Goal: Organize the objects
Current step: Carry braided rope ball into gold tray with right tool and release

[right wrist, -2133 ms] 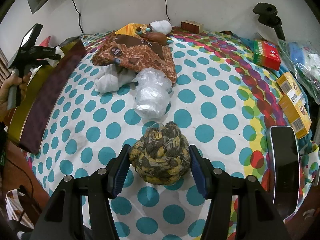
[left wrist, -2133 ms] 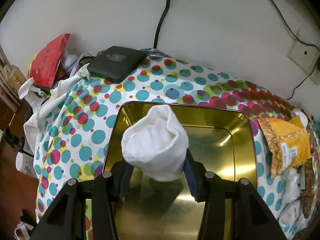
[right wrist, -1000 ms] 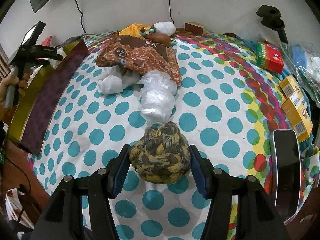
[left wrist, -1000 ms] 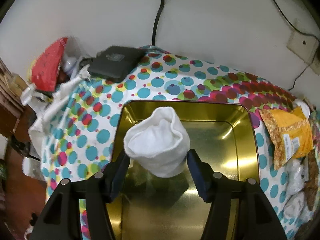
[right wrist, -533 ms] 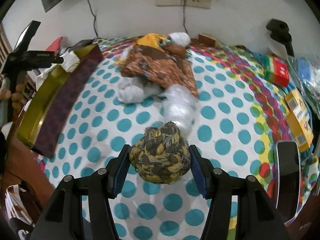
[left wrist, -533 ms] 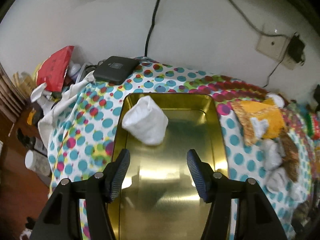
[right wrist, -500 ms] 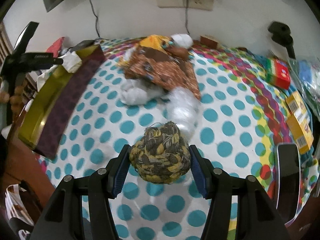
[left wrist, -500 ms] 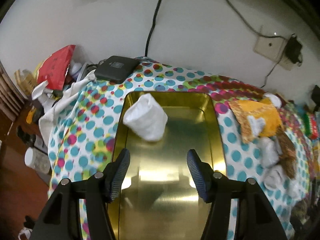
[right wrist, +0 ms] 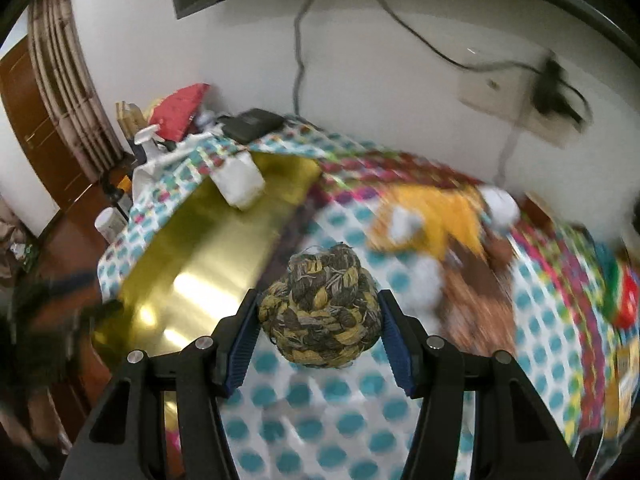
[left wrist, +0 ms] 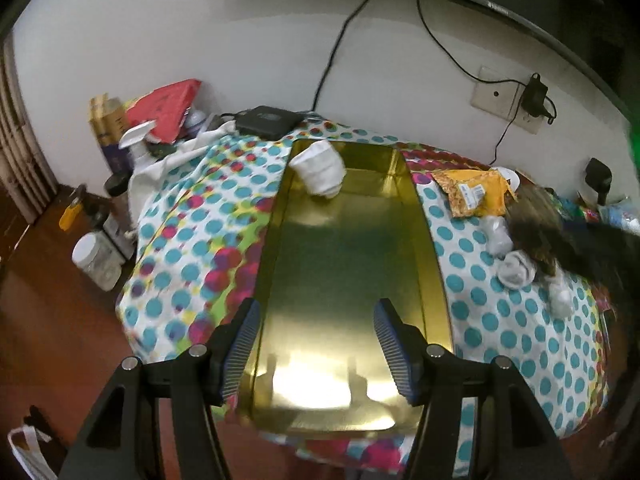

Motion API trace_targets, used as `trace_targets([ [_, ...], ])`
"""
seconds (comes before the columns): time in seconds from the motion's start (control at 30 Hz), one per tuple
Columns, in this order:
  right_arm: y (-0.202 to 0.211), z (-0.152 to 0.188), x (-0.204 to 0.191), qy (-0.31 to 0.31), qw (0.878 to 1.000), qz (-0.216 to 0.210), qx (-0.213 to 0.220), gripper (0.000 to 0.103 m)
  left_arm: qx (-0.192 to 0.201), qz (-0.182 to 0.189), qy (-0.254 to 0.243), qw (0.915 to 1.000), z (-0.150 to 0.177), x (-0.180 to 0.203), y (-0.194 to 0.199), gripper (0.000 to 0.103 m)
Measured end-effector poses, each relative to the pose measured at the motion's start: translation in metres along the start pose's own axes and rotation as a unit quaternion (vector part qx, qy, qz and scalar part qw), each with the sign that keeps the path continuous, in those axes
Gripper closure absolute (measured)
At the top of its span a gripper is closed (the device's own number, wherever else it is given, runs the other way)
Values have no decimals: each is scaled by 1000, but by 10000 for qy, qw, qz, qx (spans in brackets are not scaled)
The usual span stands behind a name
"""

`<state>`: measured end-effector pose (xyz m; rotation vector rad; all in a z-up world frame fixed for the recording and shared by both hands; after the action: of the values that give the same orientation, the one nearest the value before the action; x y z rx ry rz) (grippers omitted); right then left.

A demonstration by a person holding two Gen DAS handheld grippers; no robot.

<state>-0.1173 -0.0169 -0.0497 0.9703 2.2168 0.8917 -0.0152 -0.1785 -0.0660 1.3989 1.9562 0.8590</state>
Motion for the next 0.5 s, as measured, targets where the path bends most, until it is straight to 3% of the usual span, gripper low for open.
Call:
trace_targets([
  [0.17, -47, -46, -26, 285, 9995, 117, -91, 49, 38, -182, 122, 9998, 21, -29, 10, 42],
  [0.27, -82, -66, -32, 494, 9976, 427, -209, 49, 62, -260, 154, 9995, 28, -44, 10, 42],
  [0.5, -151, -84, -18, 414, 9937, 810, -659, 49, 109, -420, 109, 9990, 34, -68, 7, 42],
])
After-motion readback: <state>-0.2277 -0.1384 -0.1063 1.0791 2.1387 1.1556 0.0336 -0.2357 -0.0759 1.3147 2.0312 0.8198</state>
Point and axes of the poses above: each gripper's, at about its wrist camera, not at the fingertips, and y roughly against the way its jaws point, x to its right, z to its underside, the point moved 6 cm from there along -y, roughly the way its jaws point, and after that the axes turned 9 degrees about -z, right-handed, at the moved point
